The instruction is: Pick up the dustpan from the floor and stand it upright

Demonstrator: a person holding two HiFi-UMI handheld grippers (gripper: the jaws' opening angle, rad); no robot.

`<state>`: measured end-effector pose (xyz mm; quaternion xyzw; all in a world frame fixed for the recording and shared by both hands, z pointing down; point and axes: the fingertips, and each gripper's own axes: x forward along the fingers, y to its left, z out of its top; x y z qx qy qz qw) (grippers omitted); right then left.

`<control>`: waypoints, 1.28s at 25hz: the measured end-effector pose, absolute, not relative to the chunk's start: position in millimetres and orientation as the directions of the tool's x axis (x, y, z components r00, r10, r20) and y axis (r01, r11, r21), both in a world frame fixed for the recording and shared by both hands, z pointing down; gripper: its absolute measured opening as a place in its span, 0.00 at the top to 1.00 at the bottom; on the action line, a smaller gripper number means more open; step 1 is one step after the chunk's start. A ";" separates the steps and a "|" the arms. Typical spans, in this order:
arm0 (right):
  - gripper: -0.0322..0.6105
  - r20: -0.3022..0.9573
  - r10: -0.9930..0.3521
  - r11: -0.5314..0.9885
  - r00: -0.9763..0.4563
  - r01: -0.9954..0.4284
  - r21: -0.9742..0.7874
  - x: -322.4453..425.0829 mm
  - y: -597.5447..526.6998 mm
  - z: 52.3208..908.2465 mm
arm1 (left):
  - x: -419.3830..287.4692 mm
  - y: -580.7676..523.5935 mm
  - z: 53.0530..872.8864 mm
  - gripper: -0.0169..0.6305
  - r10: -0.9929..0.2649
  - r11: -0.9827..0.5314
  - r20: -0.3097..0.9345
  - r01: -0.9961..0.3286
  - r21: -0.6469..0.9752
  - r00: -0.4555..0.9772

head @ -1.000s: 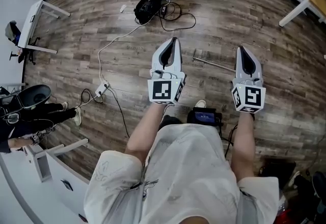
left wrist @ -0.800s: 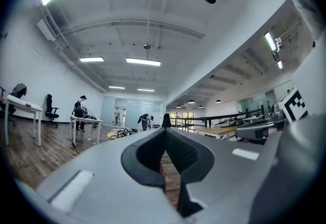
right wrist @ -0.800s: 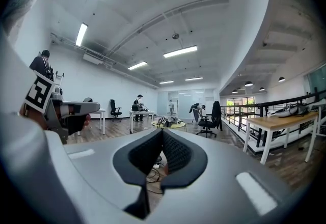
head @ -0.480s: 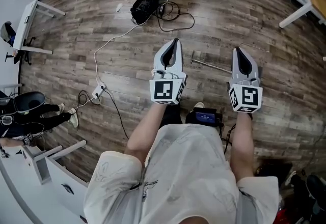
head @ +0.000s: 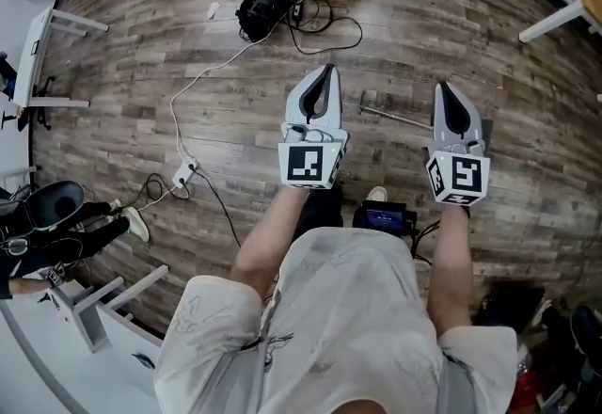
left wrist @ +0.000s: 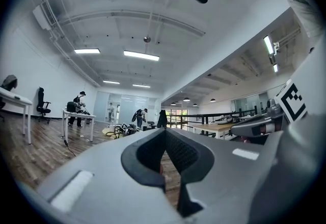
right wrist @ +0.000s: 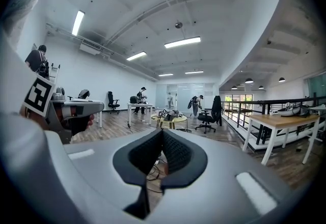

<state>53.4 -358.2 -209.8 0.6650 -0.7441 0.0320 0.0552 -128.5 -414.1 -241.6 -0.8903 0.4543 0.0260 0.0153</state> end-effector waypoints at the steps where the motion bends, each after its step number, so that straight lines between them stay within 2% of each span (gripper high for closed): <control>1: 0.94 0.129 -0.986 0.112 -0.108 -0.993 0.027 47.4 -377.2 -200.9 | -133.3 -433.0 -233.4 0.95 -0.806 -0.590 -0.058 -0.807 -0.001 0.589; 8: 0.94 0.153 -0.982 0.113 -0.108 -0.993 0.023 43.9 -486.4 -103.1 | -124.7 -542.5 -138.5 0.95 -0.798 -0.602 -0.052 -0.799 0.008 0.601; 18: 0.94 0.201 -0.975 0.104 -0.099 -0.994 0.016 29.2 -593.8 118.8 | -118.2 -658.6 80.0 0.95 -0.783 -0.622 -0.044 -0.782 0.051 0.620; 25: 0.94 0.187 -0.978 0.103 -0.093 -0.994 0.045 22.4 -615.2 288.2 | -118.6 -676.5 252.5 0.95 -0.764 -0.644 -0.077 -0.765 0.027 0.640; 32: 0.94 0.151 -0.983 0.113 -0.103 -0.992 0.057 35.8 -629.0 509.5 | -103.1 -690.2 469.9 0.95 -0.771 -0.631 -0.127 -0.775 0.022 0.624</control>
